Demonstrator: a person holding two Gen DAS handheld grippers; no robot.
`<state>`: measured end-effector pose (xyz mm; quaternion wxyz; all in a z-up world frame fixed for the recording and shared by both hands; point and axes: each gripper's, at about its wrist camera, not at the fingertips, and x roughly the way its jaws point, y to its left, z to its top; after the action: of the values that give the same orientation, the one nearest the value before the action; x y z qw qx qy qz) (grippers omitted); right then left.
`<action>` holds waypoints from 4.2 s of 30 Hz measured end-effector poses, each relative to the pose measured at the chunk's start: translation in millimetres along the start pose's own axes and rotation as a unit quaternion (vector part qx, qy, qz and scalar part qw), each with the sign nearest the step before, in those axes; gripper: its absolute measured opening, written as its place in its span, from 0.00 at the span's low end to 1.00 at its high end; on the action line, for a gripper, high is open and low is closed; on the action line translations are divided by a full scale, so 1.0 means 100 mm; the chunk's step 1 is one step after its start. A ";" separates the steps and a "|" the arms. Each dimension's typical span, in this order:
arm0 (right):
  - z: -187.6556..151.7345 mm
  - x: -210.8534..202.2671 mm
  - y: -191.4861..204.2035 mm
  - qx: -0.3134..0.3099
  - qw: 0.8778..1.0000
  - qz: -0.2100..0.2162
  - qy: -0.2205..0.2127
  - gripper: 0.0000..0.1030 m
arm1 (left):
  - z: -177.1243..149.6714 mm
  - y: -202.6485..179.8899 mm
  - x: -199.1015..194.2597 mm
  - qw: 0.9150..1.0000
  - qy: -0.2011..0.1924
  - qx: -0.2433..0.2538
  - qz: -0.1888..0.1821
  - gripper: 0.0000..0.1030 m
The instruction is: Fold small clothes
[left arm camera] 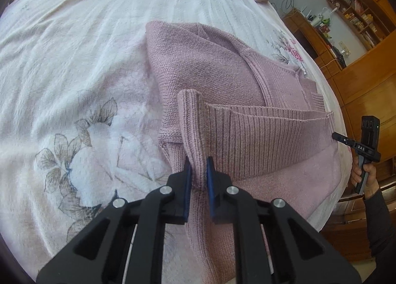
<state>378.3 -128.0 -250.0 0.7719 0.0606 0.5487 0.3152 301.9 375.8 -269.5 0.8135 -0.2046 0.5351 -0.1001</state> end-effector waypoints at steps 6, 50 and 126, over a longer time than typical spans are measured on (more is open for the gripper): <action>0.03 0.10 -0.01 0.012 1.000 -0.027 0.004 0.17 | 0.03 -0.02 0.02 1.000 -0.009 -0.020 -0.012 0.06; 1.25 -0.01 -0.10 0.088 0.990 -0.081 -0.078 0.09 | 1.46 0.12 -0.06 0.992 -0.057 -0.092 -0.067 0.05; -0.22 -0.08 0.37 0.128 0.988 -0.008 -0.084 0.34 | 0.16 -0.42 0.20 0.968 0.023 -0.093 -0.234 0.90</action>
<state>341.5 -108.7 -235.9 0.8034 0.1808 0.5184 0.2304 327.3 334.3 -262.5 0.7325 -0.3962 0.4977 -0.2423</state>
